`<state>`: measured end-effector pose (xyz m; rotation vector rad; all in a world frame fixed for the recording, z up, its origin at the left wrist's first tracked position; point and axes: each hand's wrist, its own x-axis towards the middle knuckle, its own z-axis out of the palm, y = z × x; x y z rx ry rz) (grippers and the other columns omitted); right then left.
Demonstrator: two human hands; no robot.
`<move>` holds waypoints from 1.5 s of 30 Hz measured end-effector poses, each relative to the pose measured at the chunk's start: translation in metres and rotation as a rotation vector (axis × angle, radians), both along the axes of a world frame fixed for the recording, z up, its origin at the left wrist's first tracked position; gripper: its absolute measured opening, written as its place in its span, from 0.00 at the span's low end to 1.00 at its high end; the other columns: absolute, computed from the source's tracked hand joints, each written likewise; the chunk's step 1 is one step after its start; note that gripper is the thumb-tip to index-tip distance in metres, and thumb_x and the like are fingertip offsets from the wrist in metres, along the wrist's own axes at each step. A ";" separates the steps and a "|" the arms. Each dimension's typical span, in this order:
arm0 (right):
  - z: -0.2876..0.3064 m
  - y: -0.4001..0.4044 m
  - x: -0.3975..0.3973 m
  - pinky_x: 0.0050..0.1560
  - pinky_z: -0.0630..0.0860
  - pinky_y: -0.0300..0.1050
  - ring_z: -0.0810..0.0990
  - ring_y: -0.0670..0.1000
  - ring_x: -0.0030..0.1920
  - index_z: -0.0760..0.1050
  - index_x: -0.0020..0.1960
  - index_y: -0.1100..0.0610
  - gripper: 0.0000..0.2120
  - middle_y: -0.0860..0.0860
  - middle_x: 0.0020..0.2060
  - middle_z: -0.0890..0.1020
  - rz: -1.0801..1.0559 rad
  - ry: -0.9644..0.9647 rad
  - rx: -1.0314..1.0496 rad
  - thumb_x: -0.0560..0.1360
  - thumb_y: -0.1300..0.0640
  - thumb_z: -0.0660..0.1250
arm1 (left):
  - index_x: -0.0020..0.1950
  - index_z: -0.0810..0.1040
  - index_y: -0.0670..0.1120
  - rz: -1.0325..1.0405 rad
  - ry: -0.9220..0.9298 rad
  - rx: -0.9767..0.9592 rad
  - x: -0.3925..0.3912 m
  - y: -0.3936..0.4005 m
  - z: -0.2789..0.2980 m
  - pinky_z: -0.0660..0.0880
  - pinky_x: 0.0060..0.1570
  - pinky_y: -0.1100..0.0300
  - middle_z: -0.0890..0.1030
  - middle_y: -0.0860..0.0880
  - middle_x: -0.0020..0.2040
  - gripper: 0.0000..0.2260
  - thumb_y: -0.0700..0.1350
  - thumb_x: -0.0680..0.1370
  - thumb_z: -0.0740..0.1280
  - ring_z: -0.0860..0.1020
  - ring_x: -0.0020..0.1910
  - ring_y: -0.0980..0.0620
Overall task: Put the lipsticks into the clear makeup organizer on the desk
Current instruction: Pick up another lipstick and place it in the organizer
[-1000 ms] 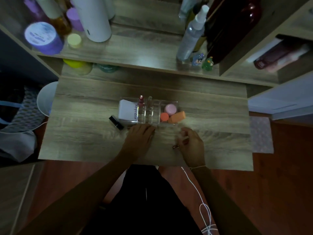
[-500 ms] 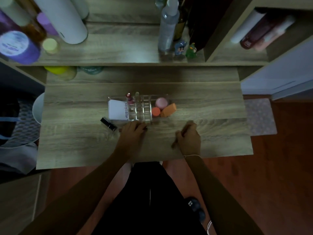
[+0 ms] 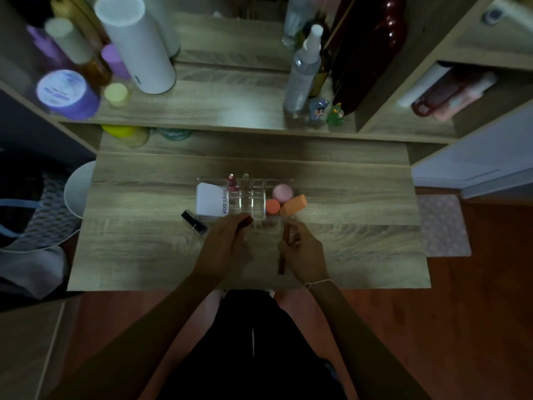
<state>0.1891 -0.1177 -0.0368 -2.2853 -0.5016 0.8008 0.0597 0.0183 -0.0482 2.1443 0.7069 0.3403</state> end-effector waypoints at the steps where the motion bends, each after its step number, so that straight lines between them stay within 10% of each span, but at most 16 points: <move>1: 0.004 0.003 0.001 0.46 0.76 0.44 0.79 0.50 0.38 0.74 0.61 0.51 0.21 0.51 0.40 0.80 0.019 0.002 0.018 0.69 0.61 0.71 | 0.61 0.74 0.44 0.003 -0.013 0.016 0.000 0.001 0.002 0.73 0.54 0.54 0.79 0.43 0.54 0.13 0.38 0.77 0.64 0.75 0.53 0.52; 10: 0.025 0.039 0.013 0.35 0.70 0.22 0.80 0.47 0.40 0.73 0.60 0.48 0.19 0.49 0.43 0.82 0.100 -0.048 0.155 0.72 0.59 0.72 | 0.61 0.74 0.41 0.130 -0.178 0.102 0.012 0.016 0.025 0.72 0.52 0.65 0.80 0.43 0.54 0.12 0.37 0.78 0.65 0.75 0.53 0.57; 14: 0.032 0.055 0.023 0.45 0.78 0.34 0.82 0.46 0.44 0.72 0.60 0.48 0.20 0.47 0.48 0.81 0.093 -0.091 0.242 0.71 0.59 0.73 | 0.59 0.75 0.43 0.257 -0.259 0.069 0.018 0.032 0.033 0.74 0.51 0.65 0.78 0.44 0.53 0.10 0.38 0.78 0.66 0.77 0.51 0.58; 28: 0.026 0.092 0.040 0.49 0.76 0.27 0.80 0.43 0.44 0.79 0.50 0.55 0.10 0.52 0.47 0.83 0.143 -0.283 0.359 0.70 0.63 0.74 | 0.59 0.73 0.55 0.360 -0.276 -0.056 0.024 0.043 0.030 0.67 0.51 0.77 0.76 0.58 0.53 0.11 0.48 0.78 0.65 0.75 0.53 0.67; 35: 0.016 0.101 0.038 0.53 0.79 0.55 0.81 0.52 0.49 0.79 0.52 0.56 0.10 0.53 0.48 0.83 0.209 -0.314 0.199 0.71 0.63 0.72 | 0.59 0.75 0.47 0.304 -0.191 -0.059 0.027 0.045 0.012 0.70 0.51 0.74 0.77 0.44 0.56 0.11 0.45 0.77 0.67 0.77 0.52 0.57; 45: 0.007 0.103 0.040 0.50 0.78 0.49 0.81 0.52 0.47 0.78 0.52 0.53 0.12 0.52 0.48 0.83 0.230 -0.338 0.112 0.70 0.64 0.70 | 0.56 0.74 0.51 0.272 -0.148 -0.067 0.025 0.046 0.011 0.79 0.48 0.56 0.72 0.56 0.51 0.08 0.43 0.78 0.66 0.77 0.49 0.55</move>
